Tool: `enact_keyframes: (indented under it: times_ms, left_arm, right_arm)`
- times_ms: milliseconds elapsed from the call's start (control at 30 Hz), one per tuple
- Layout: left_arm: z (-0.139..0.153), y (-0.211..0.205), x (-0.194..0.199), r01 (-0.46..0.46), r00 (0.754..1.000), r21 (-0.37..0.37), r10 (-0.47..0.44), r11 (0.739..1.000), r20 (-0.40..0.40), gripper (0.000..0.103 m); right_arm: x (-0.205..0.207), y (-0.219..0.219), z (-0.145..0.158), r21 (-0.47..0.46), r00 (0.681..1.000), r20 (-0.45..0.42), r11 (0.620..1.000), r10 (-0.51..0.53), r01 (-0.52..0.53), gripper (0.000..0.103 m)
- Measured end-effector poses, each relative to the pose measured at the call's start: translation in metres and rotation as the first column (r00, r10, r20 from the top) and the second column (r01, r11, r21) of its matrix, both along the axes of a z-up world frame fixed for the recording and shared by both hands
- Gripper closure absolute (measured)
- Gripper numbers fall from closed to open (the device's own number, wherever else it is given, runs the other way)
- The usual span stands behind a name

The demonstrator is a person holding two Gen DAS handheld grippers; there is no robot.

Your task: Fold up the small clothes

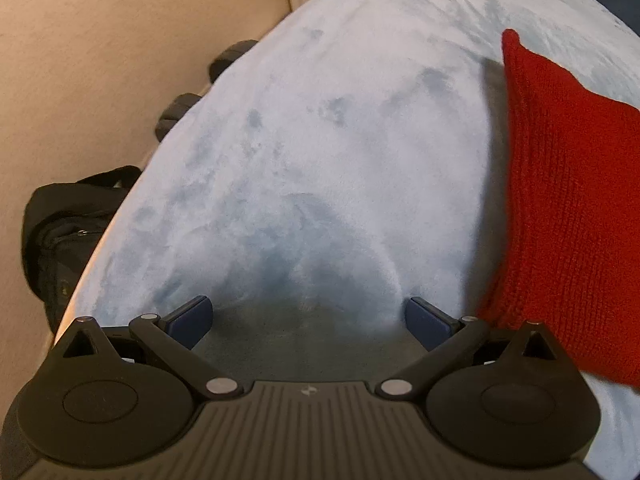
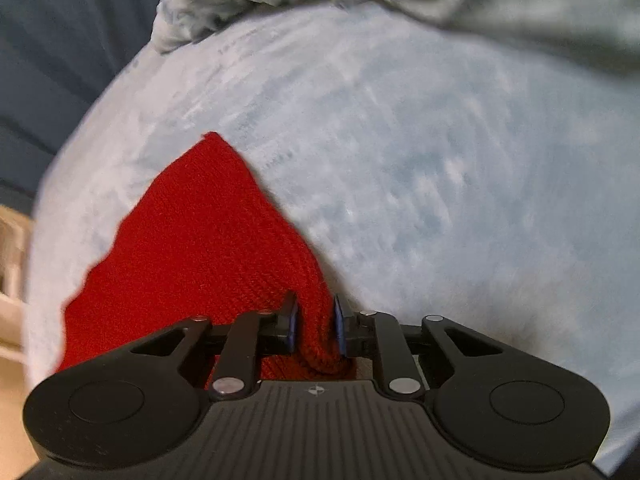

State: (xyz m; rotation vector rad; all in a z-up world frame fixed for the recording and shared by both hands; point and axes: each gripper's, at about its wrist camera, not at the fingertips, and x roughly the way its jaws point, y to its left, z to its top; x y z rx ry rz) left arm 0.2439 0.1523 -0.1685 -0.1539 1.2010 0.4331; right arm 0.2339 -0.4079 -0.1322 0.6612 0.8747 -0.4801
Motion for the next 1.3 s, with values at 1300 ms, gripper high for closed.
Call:
enact_keyframes:
  times_ms: [1300]
  left_arm:
    - [0.030, 0.063, -0.050, -0.049, 0.982, -0.178, 0.080, 0.983, 0.169, 0.000]
  right_arm:
    - [-0.054, 0.410, 0.027, -0.464, 0.241, 0.010, 0.218, 0.970, -0.858, 0.075]
